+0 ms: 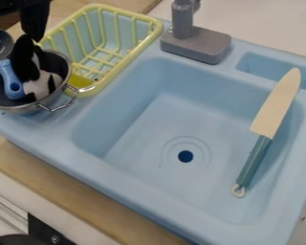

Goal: Moved the black and white object into the upper left side of the sink

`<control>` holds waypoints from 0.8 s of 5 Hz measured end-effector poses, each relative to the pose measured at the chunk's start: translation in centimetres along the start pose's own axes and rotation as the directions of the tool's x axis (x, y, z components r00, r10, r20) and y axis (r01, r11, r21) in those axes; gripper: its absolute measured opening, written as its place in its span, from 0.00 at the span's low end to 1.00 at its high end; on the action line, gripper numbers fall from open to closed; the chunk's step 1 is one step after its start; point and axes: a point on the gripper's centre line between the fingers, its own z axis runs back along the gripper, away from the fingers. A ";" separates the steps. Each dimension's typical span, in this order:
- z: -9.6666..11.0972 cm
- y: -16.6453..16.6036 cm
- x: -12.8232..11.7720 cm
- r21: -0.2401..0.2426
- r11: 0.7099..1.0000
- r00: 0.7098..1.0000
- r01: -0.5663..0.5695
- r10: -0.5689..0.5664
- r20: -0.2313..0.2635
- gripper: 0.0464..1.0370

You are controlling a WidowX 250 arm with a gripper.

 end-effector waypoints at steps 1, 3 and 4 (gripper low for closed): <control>-1.0 0.1 0.1 0.016 0.999 0.999 -0.029 0.028 0.033 0.96; -1.7 0.0 -0.2 -0.001 0.998 0.997 -0.064 0.064 0.044 0.65; -1.8 0.0 -0.2 -0.003 0.998 0.997 -0.066 0.066 0.048 0.36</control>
